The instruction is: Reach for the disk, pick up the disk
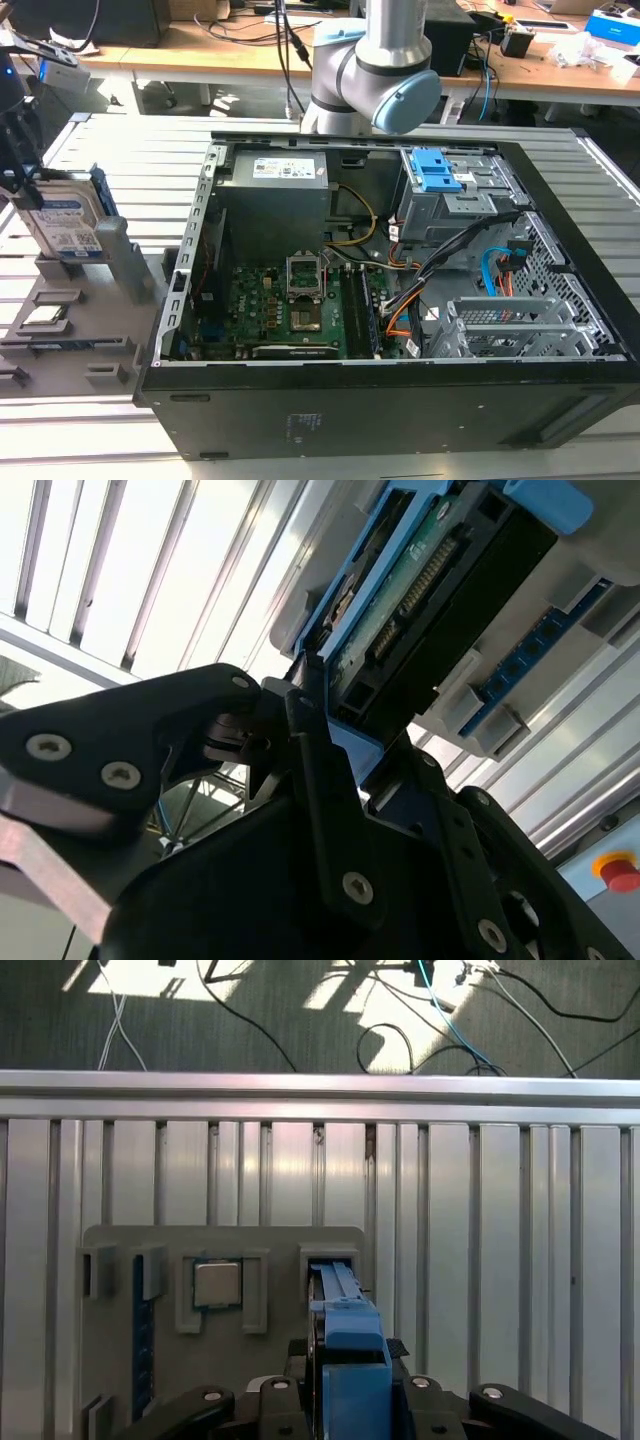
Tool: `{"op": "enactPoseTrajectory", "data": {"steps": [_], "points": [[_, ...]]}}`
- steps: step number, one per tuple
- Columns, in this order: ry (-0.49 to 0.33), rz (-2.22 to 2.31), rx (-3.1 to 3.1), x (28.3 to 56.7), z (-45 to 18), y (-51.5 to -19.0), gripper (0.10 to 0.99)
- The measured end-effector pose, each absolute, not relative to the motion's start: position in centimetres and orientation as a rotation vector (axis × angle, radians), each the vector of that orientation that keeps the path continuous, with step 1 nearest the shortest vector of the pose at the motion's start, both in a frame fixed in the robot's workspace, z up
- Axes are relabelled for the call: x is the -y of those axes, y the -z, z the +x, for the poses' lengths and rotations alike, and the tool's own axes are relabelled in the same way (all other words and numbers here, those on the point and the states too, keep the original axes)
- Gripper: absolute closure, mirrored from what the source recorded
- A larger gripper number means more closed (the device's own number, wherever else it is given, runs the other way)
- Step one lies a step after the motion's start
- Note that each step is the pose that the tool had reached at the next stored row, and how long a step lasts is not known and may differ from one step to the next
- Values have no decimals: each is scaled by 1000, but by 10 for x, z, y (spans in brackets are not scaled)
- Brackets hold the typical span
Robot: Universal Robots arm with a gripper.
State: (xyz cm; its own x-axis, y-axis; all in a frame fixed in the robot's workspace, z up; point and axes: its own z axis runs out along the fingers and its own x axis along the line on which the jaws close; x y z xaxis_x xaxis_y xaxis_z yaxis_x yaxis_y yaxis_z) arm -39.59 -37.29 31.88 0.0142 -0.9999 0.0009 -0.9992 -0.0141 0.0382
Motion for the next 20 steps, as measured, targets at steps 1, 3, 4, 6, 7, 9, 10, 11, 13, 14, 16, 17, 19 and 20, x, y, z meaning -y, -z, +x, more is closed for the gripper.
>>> {"op": "enactPoseTrajectory", "data": {"steps": [1,3,4,6,7,9,10,11,13,14,16,17,19,20], "points": [[40,2217,2186,373,-396,-320,718],[39,2216,2185,373,-396,-324,718],[39,2216,2185,373,-396,-325,718],[38,2216,2185,373,-396,-328,718],[38,2216,2185,373,-396,-330,718],[38,2216,2185,373,-396,-333,718],[37,2215,2185,373,-396,-335,718],[37,2215,2184,373,-396,-336,718],[37,2215,2184,373,-396,-338,718],[37,2215,2184,373,-396,-340,718],[36,2215,2184,373,-396,-343,718],[35,2214,2184,372,-396,-345,718],[35,2214,2183,372,-396,-348,718],[34,2214,2183,372,-396,-350,718]]}}
